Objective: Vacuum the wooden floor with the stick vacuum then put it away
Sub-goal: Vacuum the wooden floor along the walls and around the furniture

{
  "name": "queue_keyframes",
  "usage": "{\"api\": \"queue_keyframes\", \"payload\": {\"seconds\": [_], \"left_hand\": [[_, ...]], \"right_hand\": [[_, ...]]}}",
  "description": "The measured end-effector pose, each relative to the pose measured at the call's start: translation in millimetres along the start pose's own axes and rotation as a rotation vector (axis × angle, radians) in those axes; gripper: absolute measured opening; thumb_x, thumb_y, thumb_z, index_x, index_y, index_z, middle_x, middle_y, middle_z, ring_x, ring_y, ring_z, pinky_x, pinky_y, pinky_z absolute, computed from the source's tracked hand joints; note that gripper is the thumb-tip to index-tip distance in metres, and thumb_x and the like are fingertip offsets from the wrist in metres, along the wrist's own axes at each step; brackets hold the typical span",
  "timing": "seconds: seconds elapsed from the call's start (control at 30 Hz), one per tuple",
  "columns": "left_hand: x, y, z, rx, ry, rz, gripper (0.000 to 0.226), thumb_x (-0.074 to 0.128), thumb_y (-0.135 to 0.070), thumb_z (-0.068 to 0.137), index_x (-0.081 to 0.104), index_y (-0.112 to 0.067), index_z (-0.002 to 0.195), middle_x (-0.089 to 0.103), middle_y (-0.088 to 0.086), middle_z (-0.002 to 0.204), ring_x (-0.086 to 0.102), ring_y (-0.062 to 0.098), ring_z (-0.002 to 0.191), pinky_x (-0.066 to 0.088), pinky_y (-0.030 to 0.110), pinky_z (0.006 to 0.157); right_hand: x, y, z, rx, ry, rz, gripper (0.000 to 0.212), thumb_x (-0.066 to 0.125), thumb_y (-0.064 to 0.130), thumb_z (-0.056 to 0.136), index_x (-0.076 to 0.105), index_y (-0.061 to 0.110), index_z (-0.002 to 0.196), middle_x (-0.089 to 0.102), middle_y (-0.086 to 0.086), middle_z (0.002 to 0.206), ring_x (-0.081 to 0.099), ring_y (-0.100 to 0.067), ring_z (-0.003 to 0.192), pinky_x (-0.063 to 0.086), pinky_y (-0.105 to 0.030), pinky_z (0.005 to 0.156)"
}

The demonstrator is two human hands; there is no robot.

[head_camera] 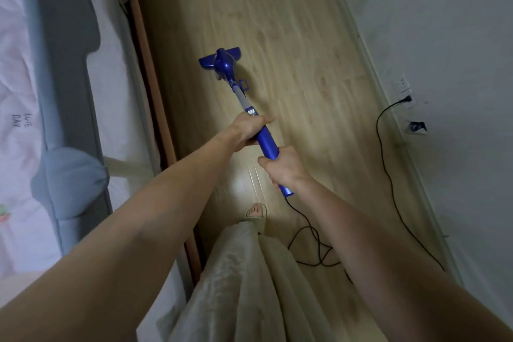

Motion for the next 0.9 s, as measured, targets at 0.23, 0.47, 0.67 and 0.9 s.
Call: {"api": "queue_keyframes", "payload": {"seconds": [0.23,0.47,0.67,0.9], "left_hand": [[38.0,13.2,-23.1,0.049,-0.013,0.069,0.009,0.056,-0.009,0.086,0.049,-0.01,0.081,0.06,0.014,0.086,0.062,0.026,0.08,0.057,0.04,0.083],[86.7,57.1,-69.9,0.08,0.034,0.076,0.01,0.056,-0.006,0.087,0.047,-0.008,0.084,0.059,0.015,0.089,0.063,0.028,0.085,0.058,0.039,0.08],[138.0,118.6,-112.8,0.078,0.076,0.114,0.02,0.058,-0.008,0.085,0.048,-0.001,0.102,0.061,0.021,0.099,0.067,0.032,0.091,0.059,0.04,0.077],[181.7,172.7,-157.5,0.111,0.144,0.214,0.014,0.057,-0.007,0.086,0.049,-0.002,0.097,0.059,0.015,0.087,0.063,0.025,0.076,0.057,0.034,0.068]], "right_hand": [[-21.1,-34.8,-30.7,-0.026,-0.138,-0.14,0.022,0.057,0.023,0.084,0.043,0.015,0.07,0.046,-0.002,0.064,0.044,-0.023,0.053,0.035,-0.027,0.051],[-35.5,-88.1,-93.9,-0.018,-0.192,-0.202,0.017,0.057,0.024,0.087,0.049,0.012,0.078,0.049,-0.004,0.069,0.045,-0.023,0.056,0.032,-0.027,0.048],[-37.6,-158.7,-157.8,0.024,-0.225,-0.186,0.015,0.057,0.025,0.087,0.051,0.011,0.082,0.051,-0.004,0.072,0.044,-0.019,0.055,0.03,-0.026,0.046],[-27.7,-227.0,-215.3,0.074,-0.272,-0.058,0.014,0.058,0.023,0.084,0.051,0.013,0.077,0.051,-0.002,0.066,0.044,-0.019,0.051,0.031,-0.025,0.047]]}}
Point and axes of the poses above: each hand's wrist, its own z-axis towards the middle knuckle, its own x-axis out of the palm, y = z × x, the point moved 3 cm from there along z, towards the middle knuckle
